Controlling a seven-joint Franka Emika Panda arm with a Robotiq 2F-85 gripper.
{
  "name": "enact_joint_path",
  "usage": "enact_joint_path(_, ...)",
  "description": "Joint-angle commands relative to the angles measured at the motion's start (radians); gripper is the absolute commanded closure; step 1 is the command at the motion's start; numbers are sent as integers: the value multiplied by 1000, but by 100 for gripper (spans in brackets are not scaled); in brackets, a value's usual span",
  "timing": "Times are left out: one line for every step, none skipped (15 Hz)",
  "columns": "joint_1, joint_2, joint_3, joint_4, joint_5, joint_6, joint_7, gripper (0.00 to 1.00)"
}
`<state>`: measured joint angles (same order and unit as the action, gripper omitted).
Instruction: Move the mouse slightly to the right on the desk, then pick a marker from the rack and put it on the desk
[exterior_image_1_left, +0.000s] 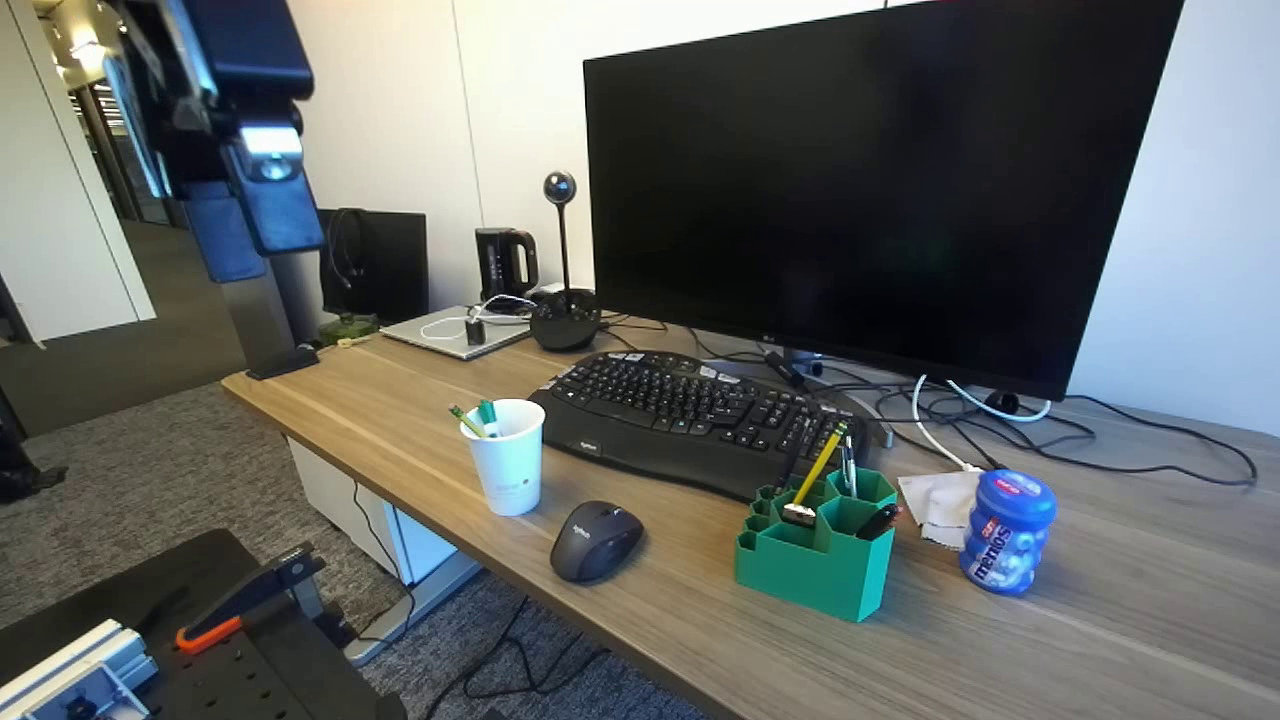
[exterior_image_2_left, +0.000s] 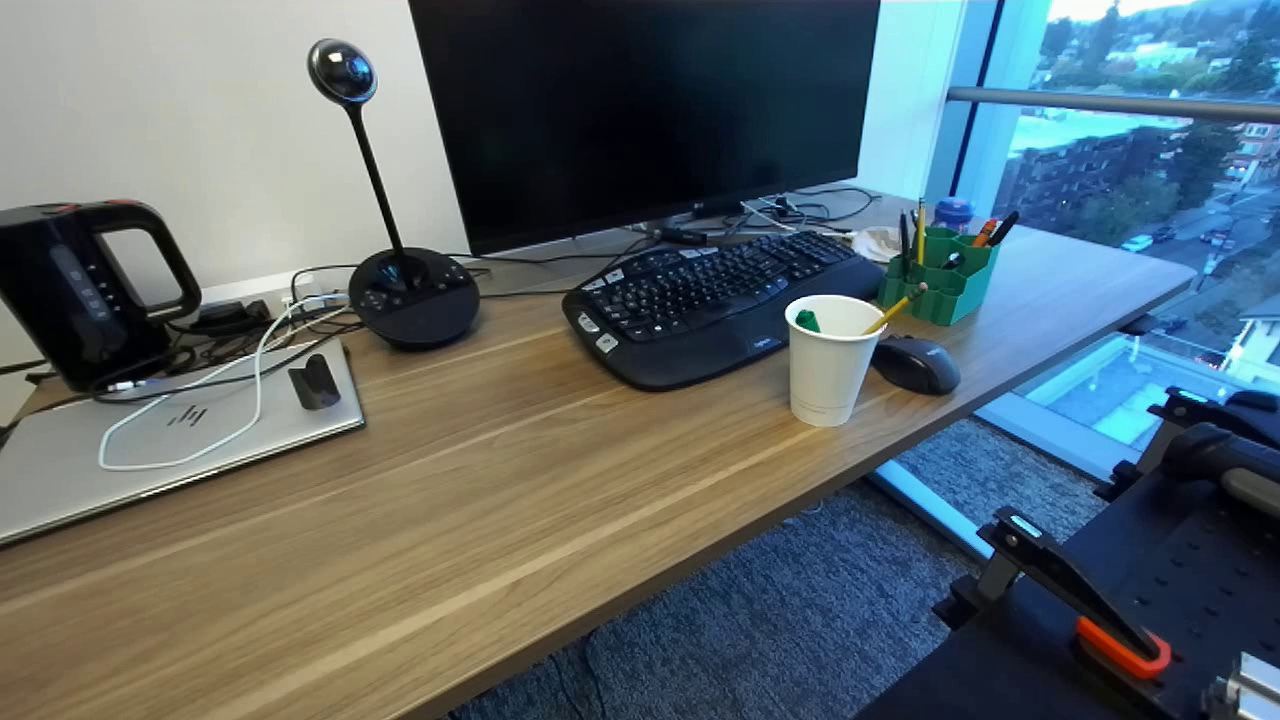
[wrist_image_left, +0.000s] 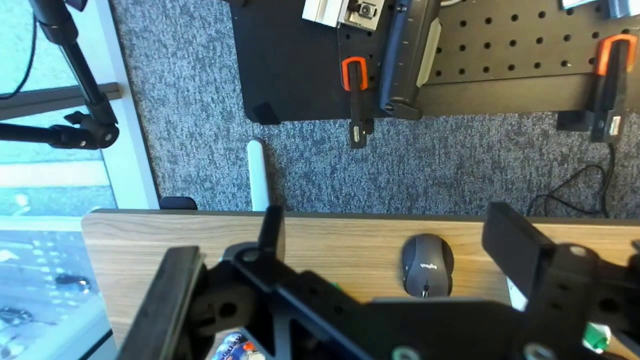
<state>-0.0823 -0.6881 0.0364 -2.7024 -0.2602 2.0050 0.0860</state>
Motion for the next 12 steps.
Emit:
enact_joint_path(-8, 50, -6, -9, -70, 63, -33, 0)
enact_joint_path(-14, 67, -8, -13, -94, 82, -36, 0)
enact_joint_path(-20, 82, -10, -20, -116, 107, -33, 0)
enact_joint_path(-25, 102, -11, -19, -121, 116, -15, 0)
enact_joint_path(-32, 122, -13, -22, -127, 131, -3, 0)
enact_joint_path(-40, 139, -15, -24, -130, 148, 6, 0)
enact_joint_path(-48, 152, -21, -34, -125, 195, 32, 0)
enact_joint_path(-57, 170, -24, -30, -121, 211, 43, 0)
enact_joint_path(-65, 185, -29, -30, -117, 238, 51, 0)
enact_joint_path(-76, 201, -32, -31, -120, 270, 63, 0)
enact_joint_path(-85, 217, -35, -28, -119, 293, 73, 0)
enact_joint_path(-93, 234, -41, -23, -116, 312, 76, 0)
